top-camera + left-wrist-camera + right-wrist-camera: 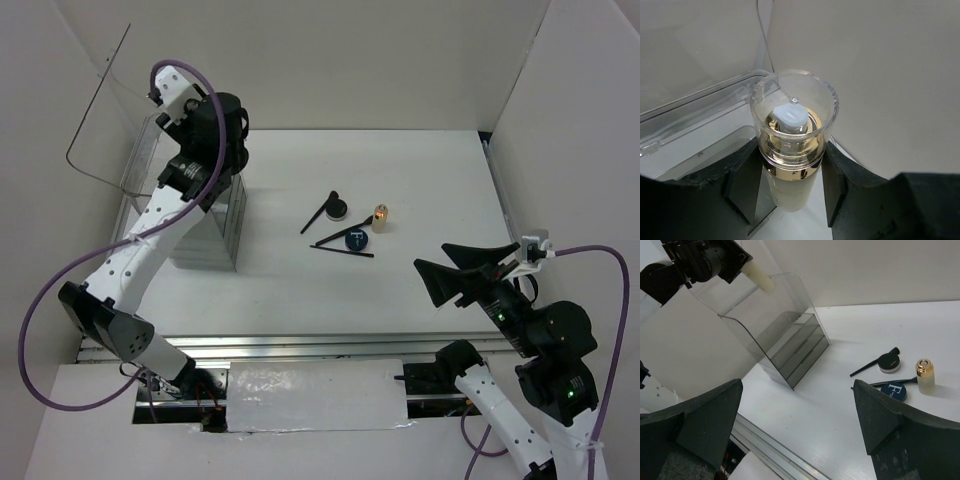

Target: Organize the makeup

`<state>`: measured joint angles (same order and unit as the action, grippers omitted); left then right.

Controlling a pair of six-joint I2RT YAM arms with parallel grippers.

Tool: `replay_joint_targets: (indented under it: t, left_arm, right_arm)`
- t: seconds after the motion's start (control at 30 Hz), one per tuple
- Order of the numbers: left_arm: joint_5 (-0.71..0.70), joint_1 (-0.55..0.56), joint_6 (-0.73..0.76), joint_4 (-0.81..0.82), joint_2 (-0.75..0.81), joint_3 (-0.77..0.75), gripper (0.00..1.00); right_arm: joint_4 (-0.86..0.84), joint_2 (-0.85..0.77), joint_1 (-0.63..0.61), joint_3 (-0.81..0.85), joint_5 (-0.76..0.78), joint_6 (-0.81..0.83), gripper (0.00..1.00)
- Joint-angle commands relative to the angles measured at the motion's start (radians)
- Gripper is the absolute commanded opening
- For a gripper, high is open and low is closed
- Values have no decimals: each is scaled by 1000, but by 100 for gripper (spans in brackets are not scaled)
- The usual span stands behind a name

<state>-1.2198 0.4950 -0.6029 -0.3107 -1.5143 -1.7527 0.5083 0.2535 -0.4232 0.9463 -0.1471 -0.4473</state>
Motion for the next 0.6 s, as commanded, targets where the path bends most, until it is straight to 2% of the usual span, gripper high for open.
replay_joint_targets:
  t: [0.0, 0.1, 0.37, 0.43, 0.57]
  left_arm:
    - [-122, -3, 32, 176, -35, -11, 0]
    - [-133, -12, -62, 81, -64, -24, 0]
    - [-130, -38, -243, -7, -110, 45, 0]
    - [-118, -49, -258, 1, -113, 73, 0]
    - [-119, -58, -195, 149, -110, 157, 0]
  right_arm:
    - [-56, -13, -9, -15, -16, 15, 100]
    - [-62, -14, -8, -23, -17, 16, 100]
    - [-76, -25, -9, -46, -23, 12, 100]
    - [-73, -29, -9, -47, -26, 13, 100]
    - [-71, -48, -9, -50, -34, 10, 100]
